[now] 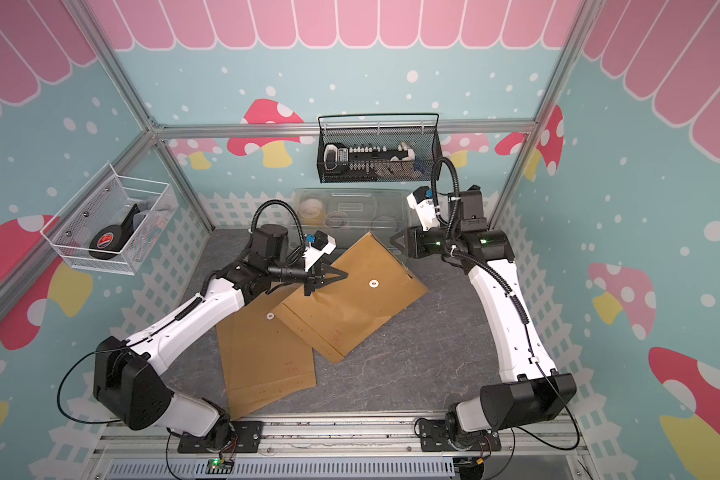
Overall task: Close the mouth of the file bag
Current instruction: Pick up the file bag from the center of the board.
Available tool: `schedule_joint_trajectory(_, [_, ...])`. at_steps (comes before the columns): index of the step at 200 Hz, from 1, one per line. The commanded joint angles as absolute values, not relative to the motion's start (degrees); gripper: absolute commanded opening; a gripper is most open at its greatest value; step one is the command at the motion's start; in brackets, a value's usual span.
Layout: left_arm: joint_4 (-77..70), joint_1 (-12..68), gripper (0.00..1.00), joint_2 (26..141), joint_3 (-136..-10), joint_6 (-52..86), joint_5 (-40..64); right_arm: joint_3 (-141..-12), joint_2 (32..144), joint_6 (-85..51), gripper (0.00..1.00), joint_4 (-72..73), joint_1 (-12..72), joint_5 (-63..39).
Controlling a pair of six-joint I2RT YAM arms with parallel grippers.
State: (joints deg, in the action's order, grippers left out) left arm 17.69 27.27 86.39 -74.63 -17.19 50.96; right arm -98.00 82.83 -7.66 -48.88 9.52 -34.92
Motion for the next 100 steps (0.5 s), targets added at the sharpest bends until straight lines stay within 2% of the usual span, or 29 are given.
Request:
schedule_joint_trajectory(1, [20.55,26.31,0.0,86.26,-77.26,-21.16,55.71,-96.77,80.96,-2.28,0.53,-50.66,10.2,-39.72])
schedule_joint_trajectory(100, [27.05,22.36,0.0,83.24,-76.64,-27.15,60.19,-91.36,75.34,1.5,0.6,-49.57,9.5,-48.26])
